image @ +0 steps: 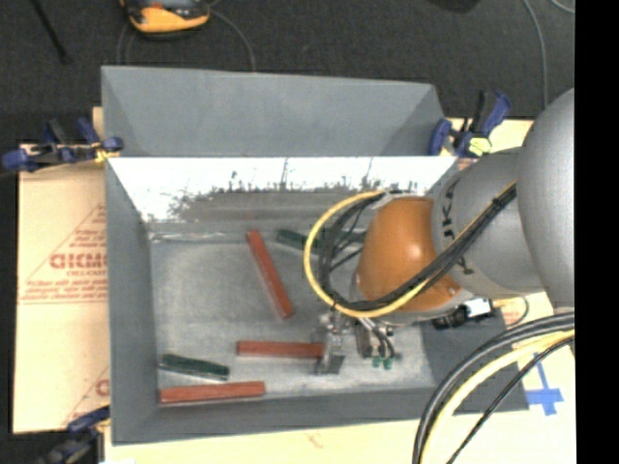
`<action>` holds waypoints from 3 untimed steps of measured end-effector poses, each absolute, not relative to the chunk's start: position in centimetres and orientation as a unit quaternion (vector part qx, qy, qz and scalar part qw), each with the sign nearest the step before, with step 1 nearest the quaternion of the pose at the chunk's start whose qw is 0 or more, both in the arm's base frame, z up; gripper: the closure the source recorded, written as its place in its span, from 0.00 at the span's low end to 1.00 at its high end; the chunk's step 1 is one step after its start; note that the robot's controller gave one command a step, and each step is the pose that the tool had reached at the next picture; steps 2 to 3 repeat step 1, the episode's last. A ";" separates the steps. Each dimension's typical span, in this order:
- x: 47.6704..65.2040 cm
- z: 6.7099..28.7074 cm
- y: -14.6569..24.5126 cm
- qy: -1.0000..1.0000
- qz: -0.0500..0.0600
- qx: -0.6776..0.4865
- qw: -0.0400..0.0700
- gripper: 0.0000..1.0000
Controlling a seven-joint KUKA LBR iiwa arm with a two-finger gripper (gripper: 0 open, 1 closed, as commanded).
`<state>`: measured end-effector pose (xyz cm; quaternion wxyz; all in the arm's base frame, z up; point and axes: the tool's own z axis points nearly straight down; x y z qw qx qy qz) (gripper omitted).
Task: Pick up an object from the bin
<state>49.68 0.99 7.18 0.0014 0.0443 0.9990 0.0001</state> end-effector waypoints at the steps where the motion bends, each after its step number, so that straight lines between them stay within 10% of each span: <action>1: 47.8 26.2 1.0 0.999 0.000 0.035 0.005 1.00; 3: 47.8 26.2 1.0 0.999 0.000 0.035 0.005 1.00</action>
Offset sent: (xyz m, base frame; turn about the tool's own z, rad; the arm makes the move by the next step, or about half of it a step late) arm 0.0000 0.0000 0.0000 0.0000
